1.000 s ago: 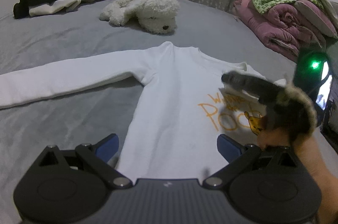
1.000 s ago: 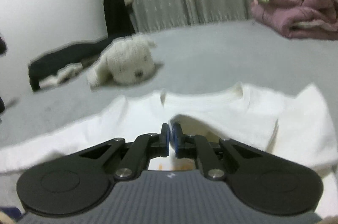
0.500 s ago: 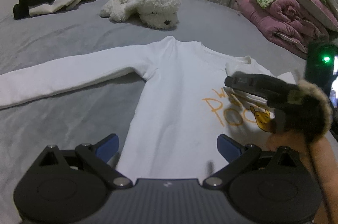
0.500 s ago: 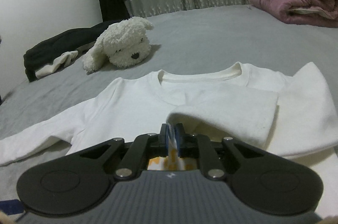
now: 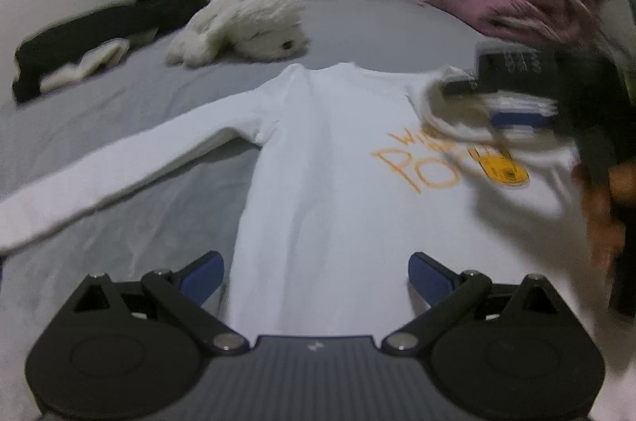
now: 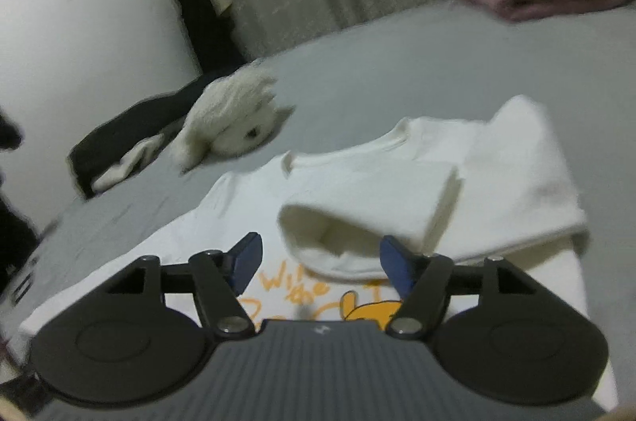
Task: Fold clothes
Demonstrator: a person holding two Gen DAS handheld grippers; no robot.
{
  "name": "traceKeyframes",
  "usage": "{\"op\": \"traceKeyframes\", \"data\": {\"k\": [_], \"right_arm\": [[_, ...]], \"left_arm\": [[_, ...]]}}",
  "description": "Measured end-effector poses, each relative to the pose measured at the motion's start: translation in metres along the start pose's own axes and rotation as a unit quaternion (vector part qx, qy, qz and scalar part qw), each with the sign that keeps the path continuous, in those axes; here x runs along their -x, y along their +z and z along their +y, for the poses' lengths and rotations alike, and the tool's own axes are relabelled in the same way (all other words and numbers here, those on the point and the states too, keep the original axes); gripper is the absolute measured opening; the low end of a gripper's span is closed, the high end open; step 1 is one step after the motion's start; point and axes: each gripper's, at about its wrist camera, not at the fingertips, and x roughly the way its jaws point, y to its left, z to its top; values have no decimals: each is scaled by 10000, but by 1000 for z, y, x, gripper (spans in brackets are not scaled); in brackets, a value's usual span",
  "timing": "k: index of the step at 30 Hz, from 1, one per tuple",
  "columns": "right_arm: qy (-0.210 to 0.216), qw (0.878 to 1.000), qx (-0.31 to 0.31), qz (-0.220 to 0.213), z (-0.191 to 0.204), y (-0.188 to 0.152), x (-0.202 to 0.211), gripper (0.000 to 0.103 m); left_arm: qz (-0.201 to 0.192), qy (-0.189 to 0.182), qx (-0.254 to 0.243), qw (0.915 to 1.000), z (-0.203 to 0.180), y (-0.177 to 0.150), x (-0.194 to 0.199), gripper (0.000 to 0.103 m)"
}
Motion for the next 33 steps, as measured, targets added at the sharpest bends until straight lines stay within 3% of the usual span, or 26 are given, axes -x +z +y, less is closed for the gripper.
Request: {"op": "traceKeyframes", "data": {"k": [4,9,20,28,33], "right_arm": [[205,9988,-384,-211,-18,11,11,70],[-14,9913,-1245,-431,-62,21,24,71],[-26,9489,-3054,-797,-135,16,45,71],[56,9448,-3139,-933,-136,17,56,71],[38,9438,-3208,-792,-142,17,47,71]], "left_arm": [[-82,-18,-354,9993,-8,-8,5,100],[-412,98,-308,9986,-15,2,6,100],[-884,143,-1142,9894,-77,69,-30,100],[-1335,410,-2190,9657,-121,98,-69,99],[-1141,325,-2212,9680,-125,111,-95,82]]}}
